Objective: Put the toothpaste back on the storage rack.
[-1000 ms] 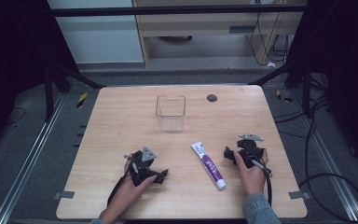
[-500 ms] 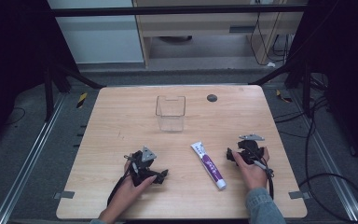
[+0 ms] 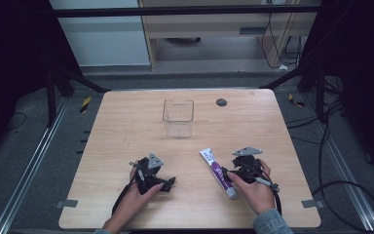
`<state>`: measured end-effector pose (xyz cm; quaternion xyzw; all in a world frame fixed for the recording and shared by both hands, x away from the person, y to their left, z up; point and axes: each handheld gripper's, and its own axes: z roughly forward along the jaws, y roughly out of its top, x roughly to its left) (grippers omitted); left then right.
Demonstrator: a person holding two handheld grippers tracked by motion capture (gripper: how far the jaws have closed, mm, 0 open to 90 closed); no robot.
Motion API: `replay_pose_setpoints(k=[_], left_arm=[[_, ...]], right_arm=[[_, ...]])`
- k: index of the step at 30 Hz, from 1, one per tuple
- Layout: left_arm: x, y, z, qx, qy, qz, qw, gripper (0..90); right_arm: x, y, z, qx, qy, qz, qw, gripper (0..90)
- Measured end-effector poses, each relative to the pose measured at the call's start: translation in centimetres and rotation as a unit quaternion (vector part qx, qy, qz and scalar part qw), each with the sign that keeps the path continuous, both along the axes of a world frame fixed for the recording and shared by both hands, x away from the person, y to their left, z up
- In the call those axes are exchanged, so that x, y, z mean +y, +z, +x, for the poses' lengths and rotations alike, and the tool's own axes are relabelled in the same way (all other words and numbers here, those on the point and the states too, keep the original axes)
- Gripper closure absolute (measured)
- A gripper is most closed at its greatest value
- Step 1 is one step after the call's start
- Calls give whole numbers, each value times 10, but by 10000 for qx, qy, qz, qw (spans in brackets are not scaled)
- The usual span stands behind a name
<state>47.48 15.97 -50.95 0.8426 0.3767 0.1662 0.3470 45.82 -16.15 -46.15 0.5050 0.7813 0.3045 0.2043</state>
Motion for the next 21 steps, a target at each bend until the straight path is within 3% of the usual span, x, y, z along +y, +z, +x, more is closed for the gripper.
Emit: replay_pose_setpoints(k=[3,8,21], left_arm=[[0,0,0,0,9,5,10000,0],[-1,0,1,3,30,-4,10000,0],[0,0,1,4,14,-2,10000,0]], right_arm=[[10,0,-1,5,184,-39,9998,246],[26,-7,1,205,498,-179,9984,308],[46,4,18,352,726,-346,9961,373]])
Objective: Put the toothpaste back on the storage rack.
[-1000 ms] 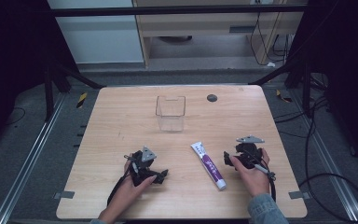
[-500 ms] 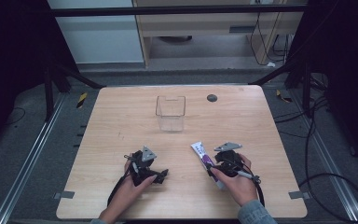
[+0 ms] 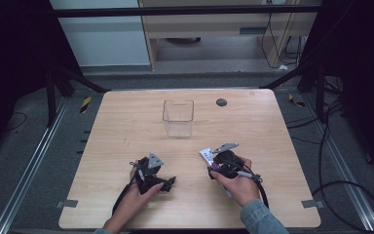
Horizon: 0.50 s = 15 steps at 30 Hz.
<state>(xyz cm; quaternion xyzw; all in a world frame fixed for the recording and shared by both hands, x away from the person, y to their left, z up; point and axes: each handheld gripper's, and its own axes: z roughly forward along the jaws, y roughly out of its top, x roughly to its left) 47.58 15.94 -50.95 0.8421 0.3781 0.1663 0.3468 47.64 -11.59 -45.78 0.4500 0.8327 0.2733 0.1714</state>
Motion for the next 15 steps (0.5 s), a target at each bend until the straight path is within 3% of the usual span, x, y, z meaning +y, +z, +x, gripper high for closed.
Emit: replay_pose_setpoints(k=[15], left_arm=[[0,0,0,1,0,1,10000,0]], right_arm=[[7,-1,14,237,45,-23,9997,416]])
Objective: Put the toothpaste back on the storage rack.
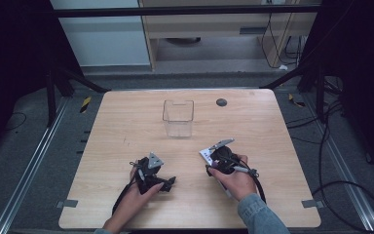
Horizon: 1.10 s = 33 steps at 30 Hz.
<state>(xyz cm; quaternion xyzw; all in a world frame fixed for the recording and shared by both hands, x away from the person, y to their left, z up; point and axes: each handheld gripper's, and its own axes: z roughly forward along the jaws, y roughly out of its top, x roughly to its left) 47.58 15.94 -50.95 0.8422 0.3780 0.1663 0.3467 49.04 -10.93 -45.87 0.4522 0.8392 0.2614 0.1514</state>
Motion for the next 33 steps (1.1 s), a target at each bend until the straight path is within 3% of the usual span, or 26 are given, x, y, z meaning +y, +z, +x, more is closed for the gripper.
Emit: replay_pose_setpoints(k=[16,33], left_arm=[[0,0,0,0,1,-1,10000,0],[0,0,0,-1,1,0,10000,0]], right_arm=[[2,-13,17,272,-145,-110,9995,440],[6,-17,27,443,-185,-166,9987,460]])
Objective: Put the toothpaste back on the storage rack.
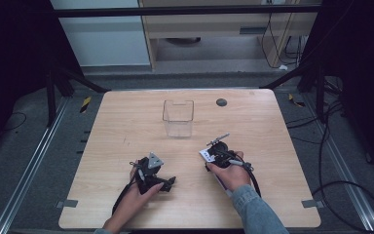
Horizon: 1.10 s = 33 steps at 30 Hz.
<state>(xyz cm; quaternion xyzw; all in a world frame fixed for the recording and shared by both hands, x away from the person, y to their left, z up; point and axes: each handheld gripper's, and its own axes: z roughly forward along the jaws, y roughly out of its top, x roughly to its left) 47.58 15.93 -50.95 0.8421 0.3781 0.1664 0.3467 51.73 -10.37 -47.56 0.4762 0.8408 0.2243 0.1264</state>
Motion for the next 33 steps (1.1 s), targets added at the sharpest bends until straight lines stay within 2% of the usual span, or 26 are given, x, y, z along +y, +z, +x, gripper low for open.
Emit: replay_pose_setpoints(k=[18,33], left_arm=[[0,0,0,-1,0,-1,10000,0],[0,0,0,1,0,0,10000,0]], right_arm=[[1,-3,2,110,-29,-27,9999,484],[5,-1,3,173,12,-116,9998,540]])
